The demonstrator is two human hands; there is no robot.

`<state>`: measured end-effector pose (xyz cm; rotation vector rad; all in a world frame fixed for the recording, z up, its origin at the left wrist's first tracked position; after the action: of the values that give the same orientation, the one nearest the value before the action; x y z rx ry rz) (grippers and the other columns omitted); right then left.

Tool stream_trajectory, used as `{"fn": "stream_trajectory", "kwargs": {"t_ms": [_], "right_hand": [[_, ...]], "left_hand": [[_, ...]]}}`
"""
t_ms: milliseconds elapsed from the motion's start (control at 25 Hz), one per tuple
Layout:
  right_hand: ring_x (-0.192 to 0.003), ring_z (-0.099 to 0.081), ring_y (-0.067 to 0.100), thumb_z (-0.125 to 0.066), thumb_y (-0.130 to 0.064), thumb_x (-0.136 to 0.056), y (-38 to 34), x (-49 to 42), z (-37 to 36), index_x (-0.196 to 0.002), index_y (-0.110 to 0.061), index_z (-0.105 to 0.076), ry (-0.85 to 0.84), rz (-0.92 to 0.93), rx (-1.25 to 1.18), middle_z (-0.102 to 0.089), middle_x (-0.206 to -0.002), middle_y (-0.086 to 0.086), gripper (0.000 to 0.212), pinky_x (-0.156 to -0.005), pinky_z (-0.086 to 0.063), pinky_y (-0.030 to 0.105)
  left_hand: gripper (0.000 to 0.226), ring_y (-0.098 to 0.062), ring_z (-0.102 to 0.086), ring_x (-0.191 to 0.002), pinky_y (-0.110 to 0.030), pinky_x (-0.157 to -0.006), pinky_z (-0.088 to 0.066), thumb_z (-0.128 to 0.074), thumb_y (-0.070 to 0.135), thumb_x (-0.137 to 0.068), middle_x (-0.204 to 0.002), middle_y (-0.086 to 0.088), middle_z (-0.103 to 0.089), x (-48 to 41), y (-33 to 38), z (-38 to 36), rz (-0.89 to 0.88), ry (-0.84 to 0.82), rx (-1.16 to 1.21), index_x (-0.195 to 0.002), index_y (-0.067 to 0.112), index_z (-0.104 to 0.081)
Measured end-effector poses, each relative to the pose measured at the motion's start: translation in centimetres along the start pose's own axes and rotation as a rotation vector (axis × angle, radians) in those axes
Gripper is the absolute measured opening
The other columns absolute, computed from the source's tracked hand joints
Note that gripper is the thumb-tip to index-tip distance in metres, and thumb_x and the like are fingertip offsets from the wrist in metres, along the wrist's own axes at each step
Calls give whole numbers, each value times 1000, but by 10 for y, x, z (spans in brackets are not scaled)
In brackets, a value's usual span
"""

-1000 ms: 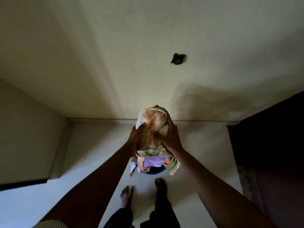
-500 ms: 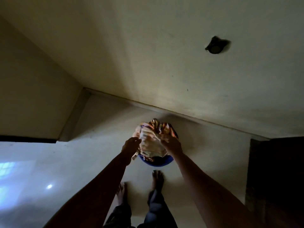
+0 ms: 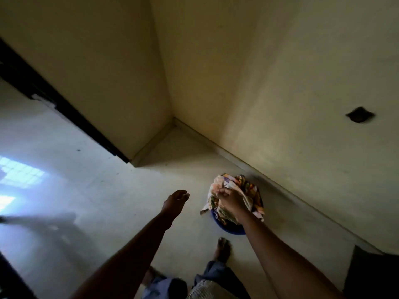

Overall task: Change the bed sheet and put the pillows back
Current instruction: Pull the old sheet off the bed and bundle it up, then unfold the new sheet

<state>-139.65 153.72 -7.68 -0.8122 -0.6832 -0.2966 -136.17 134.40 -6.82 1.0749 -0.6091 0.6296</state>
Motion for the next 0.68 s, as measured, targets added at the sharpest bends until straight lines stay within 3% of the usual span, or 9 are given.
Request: {"fn": "stream_trajectory", "kwargs": {"t_ms": [160, 280, 440, 600, 680], "right_hand": [[-93, -59, 18, -52, -26, -93, -81, 36, -99, -111, -16, -67, -107, 109, 72, -66, -116, 6, 25, -71, -43, 24], [-105, -59, 19, -53, -32, -93, -145, 61, -181, -111, -17, -67, -217, 216, 143, -66, -115, 3, 27, -78, -42, 25], [-106, -58, 17, -55, -30, -92, -231, 88, -288, -111, -18, -65, -400, 362, 227, -64, -111, 0, 24, -83, -44, 29], [-98, -56, 14, -58, -28, -91, -294, 97, -364, -108, -19, -64, -505, 424, 309, -63, -104, 0, 20, -81, -43, 28], [-100, -56, 16, -58, -29, -91, -307, 101, -366, -112, -18, -63, -523, 440, 280, -62, -105, 0, 24, -83, -45, 30]], "left_hand": [[32, -26, -52, -118, -37, -96, -43, -53, 33, -93, -125, -9, -60, 35, -96, 129, 59, 141, 196, -123, 19, -58], [33, -30, -51, -120, -46, -100, -41, -51, 29, -95, -127, -15, -57, 69, -172, 223, 114, 310, 340, -123, 12, -57], [38, -27, -49, -121, -42, -100, -40, -47, 24, -97, -132, -14, -52, 130, -271, 313, 191, 504, 495, -131, 7, -48], [40, -30, -48, -122, -34, -93, -41, -48, 19, -96, -133, -16, -51, 168, -344, 355, 305, 657, 665, -133, 3, -46], [38, -31, -50, -120, -34, -94, -42, -50, 17, -96, -131, -17, -52, 177, -346, 360, 308, 675, 748, -131, 2, -48]]}}
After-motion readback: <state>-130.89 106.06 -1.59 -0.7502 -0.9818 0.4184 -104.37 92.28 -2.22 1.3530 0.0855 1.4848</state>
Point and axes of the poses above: each hand's wrist, its own x-axis away from the middle knuckle, its own z-axis out of the back of the hand, y = z × x, the point moved 3 cm from there along -x, towards the middle knuckle
